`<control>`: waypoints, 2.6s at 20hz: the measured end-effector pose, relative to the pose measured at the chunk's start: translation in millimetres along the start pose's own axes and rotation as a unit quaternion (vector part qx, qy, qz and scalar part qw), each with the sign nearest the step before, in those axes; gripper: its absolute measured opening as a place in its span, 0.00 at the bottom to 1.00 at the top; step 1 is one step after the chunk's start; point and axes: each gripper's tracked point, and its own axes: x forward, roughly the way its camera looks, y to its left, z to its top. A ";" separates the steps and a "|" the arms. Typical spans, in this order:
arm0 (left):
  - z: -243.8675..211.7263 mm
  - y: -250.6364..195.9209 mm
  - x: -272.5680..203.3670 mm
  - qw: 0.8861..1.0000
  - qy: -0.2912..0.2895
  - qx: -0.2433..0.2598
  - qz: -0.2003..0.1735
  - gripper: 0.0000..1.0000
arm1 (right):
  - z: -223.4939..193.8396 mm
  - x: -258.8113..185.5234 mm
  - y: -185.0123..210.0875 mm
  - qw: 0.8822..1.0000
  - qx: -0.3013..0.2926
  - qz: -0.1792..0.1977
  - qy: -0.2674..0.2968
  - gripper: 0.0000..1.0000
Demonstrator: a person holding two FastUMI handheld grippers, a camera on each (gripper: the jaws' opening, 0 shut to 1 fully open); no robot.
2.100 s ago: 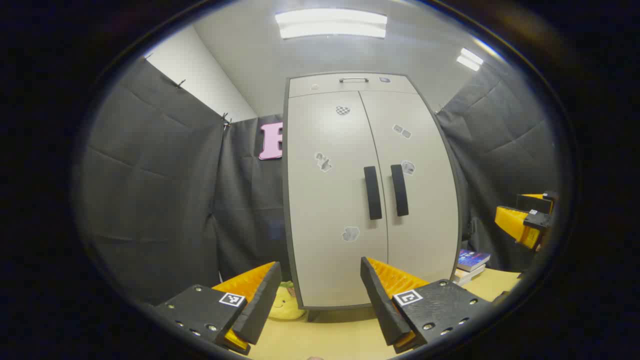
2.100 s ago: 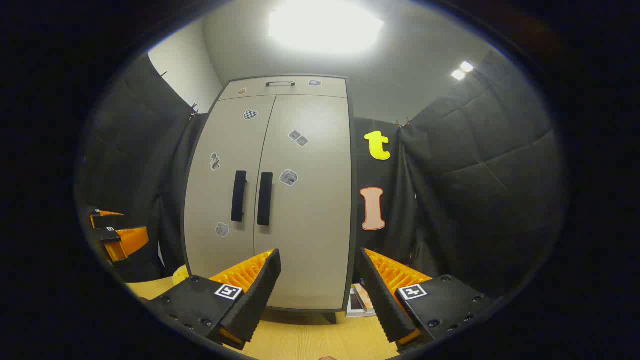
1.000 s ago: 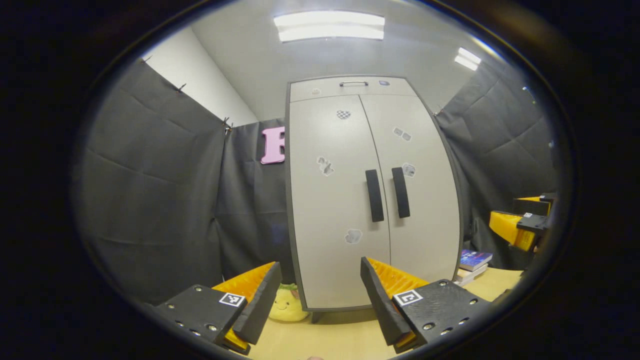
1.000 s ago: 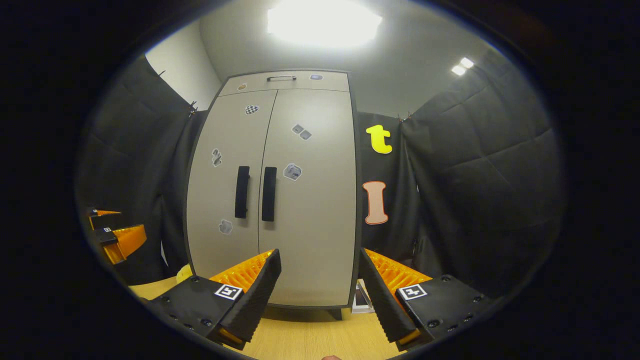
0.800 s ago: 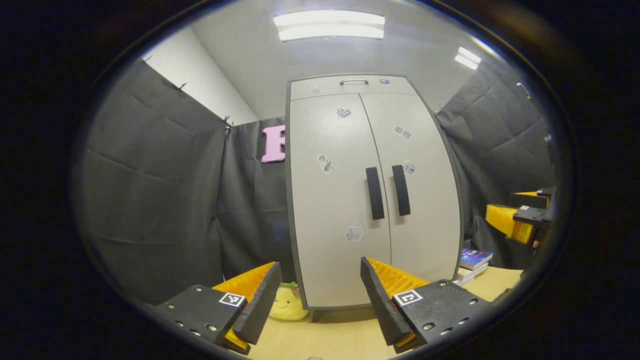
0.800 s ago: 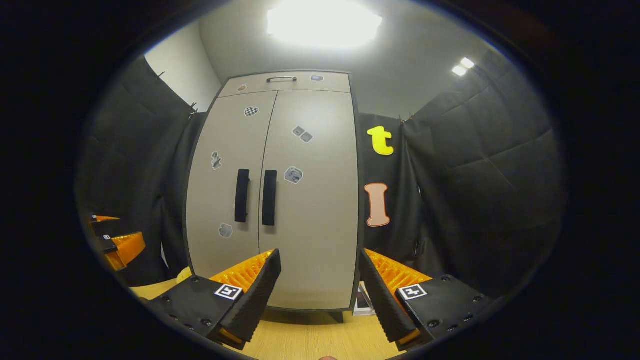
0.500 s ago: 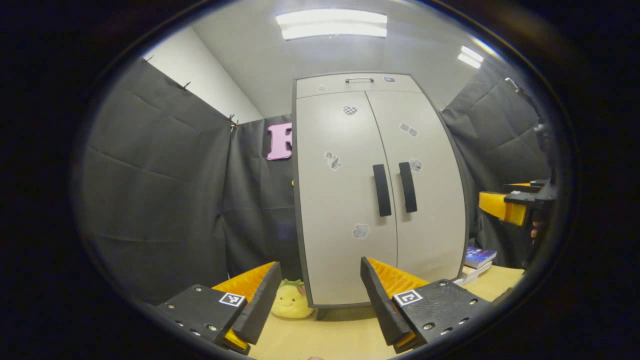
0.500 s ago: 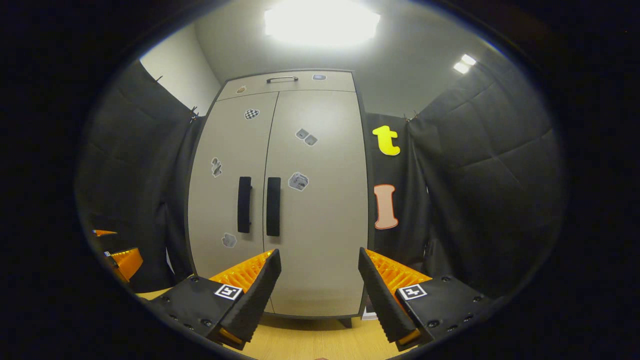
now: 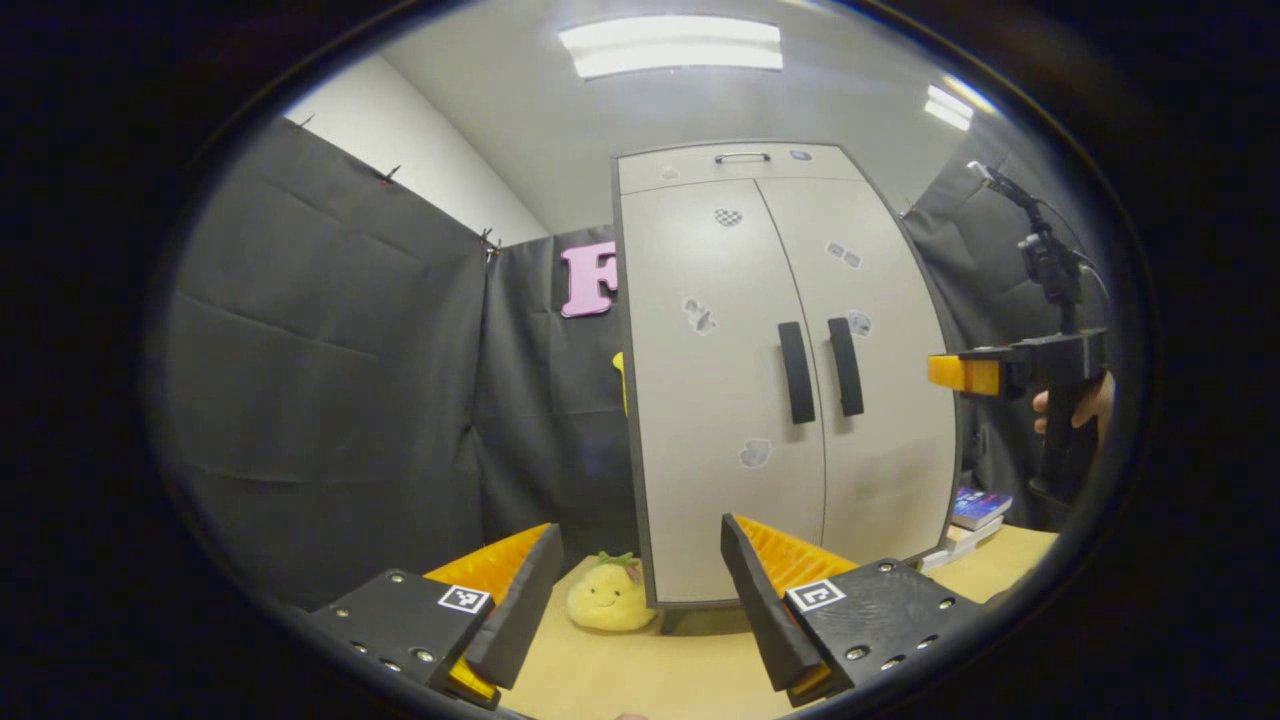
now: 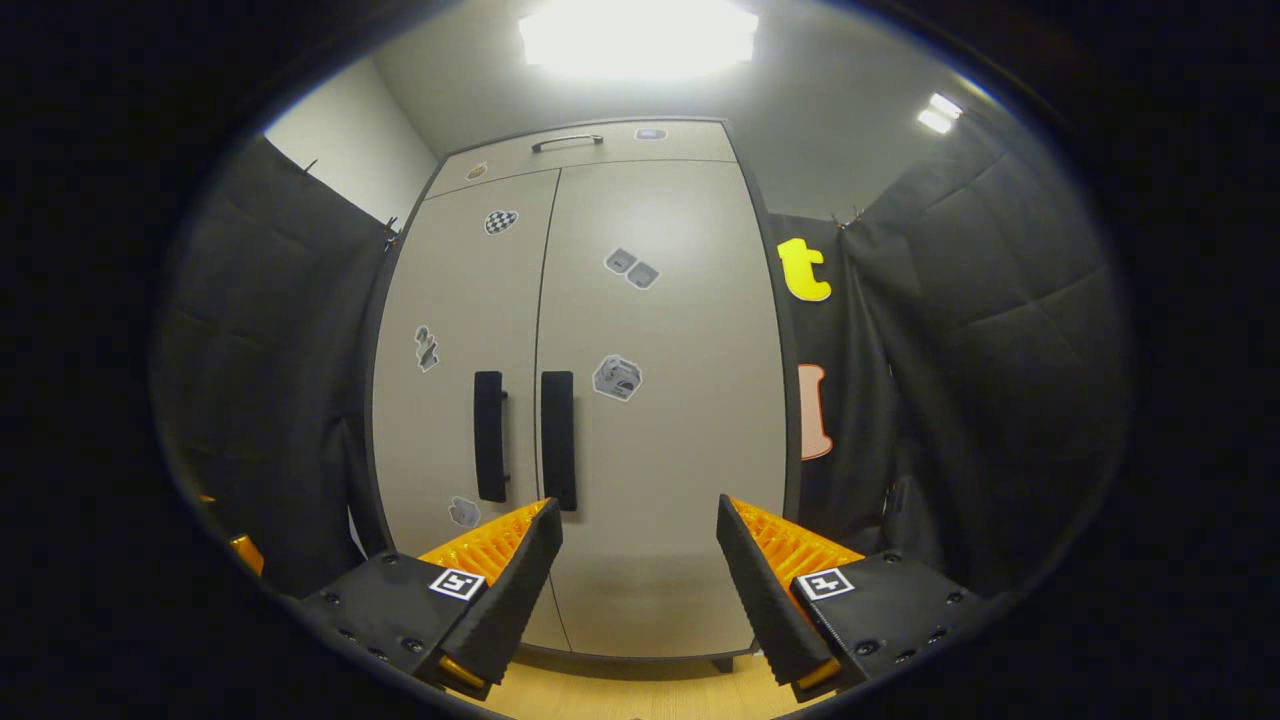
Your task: Open the right door of the double-door shoe cabinet with the right hand, and open the left door with the left hand.
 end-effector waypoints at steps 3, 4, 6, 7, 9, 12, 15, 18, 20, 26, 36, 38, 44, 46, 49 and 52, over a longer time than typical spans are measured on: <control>-1.5 11.1 -3.2 1.000 0.001 0.001 0.013 0.91 | 1.7 19.8 10.3 1.000 -0.002 0.009 0.001 0.97; -1.8 13.5 -3.7 1.000 0.001 0.002 0.017 0.91 | 1.9 25.4 14.3 1.000 -0.001 0.013 0.003 0.97; -2.5 19.5 -5.6 1.000 0.002 0.004 0.025 0.91 | 3.8 36.8 22.9 1.000 0.003 0.020 0.005 0.97; -3.5 23.1 -7.4 1.000 0.003 0.004 0.030 0.91 | 5.0 42.2 26.4 1.000 0.003 0.022 0.005 0.96; -4.9 31.2 -10.4 0.999 0.004 0.007 0.040 0.91 | 7.2 53.5 32.7 1.000 0.004 0.024 0.006 0.97; -5.8 42.2 -13.4 0.998 0.006 0.010 0.055 0.90 | 9.1 71.9 42.3 0.999 0.007 0.030 0.011 0.97; -7.9 47.7 -13.8 0.998 0.008 0.011 0.065 0.91 | 10.7 89.0 49.8 0.999 0.004 0.031 0.014 0.97; -9.4 52.3 -11.9 0.997 0.010 0.015 0.075 0.91 | 11.1 105.5 55.9 0.999 -0.001 0.029 0.018 0.98; -11.6 55.5 -10.2 0.997 0.010 0.016 0.081 0.91 | 8.7 116.8 60.8 0.999 -0.002 0.029 0.029 0.98; -16.8 69.6 -12.5 0.996 0.017 0.013 0.091 0.91 | -2.1 138.9 69.4 0.998 0.008 0.023 0.054 0.77; -27.4 82.8 -14.3 0.995 0.026 0.003 0.098 0.91 | -7.4 143.3 68.5 0.996 0.020 -0.016 0.086 0.40; -26.7 83.1 -14.8 0.995 0.025 0.000 0.095 0.91 | -9.5 148.4 68.1 0.995 0.005 -0.007 0.096 0.24; -18.3 72.7 -11.5 0.997 0.013 -0.003 0.070 0.92 | -8.8 133.6 70.5 0.993 0.013 0.031 0.117 0.14; -15.3 64.3 -9.4 0.998 0.009 -0.004 0.058 0.92 | -4.6 125.8 70.8 0.992 0.012 0.040 0.121 0.13; -11.9 49.4 -6.5 0.999 0.004 -0.006 0.037 0.91 | 0.5 112.9 70.2 0.990 0.020 0.056 0.125 0.13; -10.7 31.3 -2.9 1.000 0.004 -0.011 0.013 0.91 | 3.0 104.5 68.7 0.990 0.021 0.069 0.124 0.13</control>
